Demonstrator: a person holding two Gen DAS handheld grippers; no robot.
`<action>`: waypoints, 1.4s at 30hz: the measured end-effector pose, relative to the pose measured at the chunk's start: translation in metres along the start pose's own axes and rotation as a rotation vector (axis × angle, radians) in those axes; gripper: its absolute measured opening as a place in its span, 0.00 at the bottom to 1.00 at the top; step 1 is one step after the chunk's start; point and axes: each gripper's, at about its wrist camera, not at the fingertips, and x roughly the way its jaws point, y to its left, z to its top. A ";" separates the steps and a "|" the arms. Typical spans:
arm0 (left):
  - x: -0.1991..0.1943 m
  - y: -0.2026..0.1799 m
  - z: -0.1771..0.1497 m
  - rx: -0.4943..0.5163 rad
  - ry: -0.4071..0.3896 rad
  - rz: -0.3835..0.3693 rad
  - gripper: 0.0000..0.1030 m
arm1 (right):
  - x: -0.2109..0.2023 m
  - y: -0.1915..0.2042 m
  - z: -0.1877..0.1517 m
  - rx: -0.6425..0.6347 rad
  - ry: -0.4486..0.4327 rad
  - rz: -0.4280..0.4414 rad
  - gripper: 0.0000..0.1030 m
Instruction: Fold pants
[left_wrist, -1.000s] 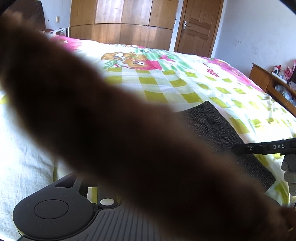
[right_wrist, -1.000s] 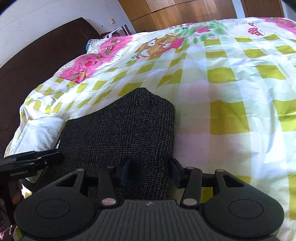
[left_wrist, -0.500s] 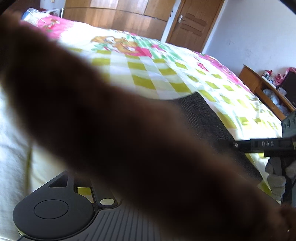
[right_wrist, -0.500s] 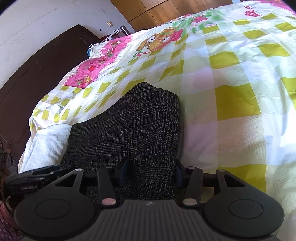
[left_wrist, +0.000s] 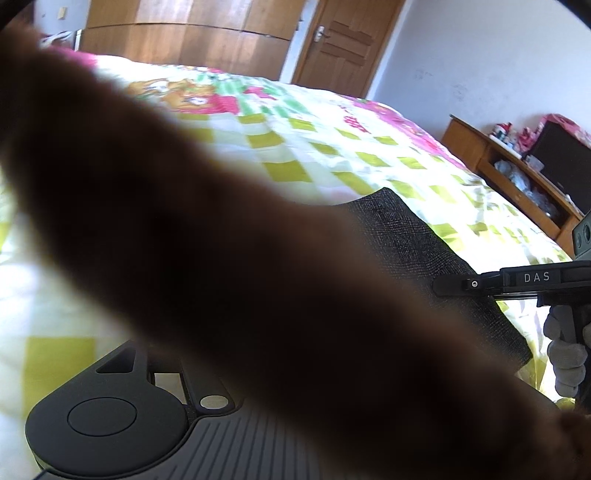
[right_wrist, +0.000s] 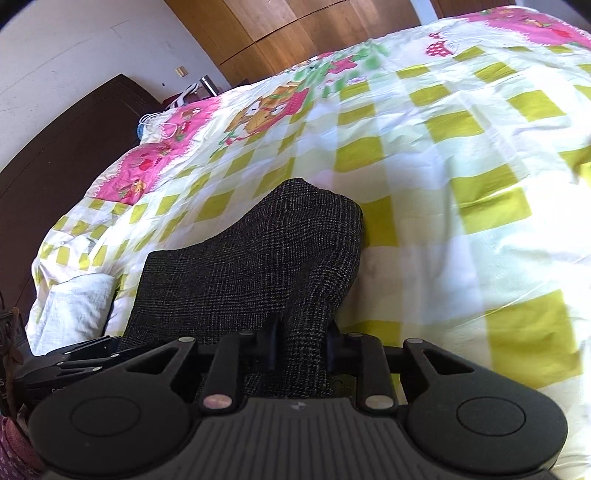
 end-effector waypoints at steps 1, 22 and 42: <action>0.005 -0.006 0.003 0.009 0.002 -0.011 0.56 | -0.003 -0.005 0.002 0.010 -0.006 -0.016 0.37; 0.031 -0.054 0.021 0.133 0.048 0.084 0.58 | -0.013 -0.017 0.004 -0.005 -0.036 -0.174 0.41; 0.037 -0.081 0.020 0.174 0.068 0.103 0.57 | -0.026 -0.026 0.005 -0.018 -0.060 -0.237 0.39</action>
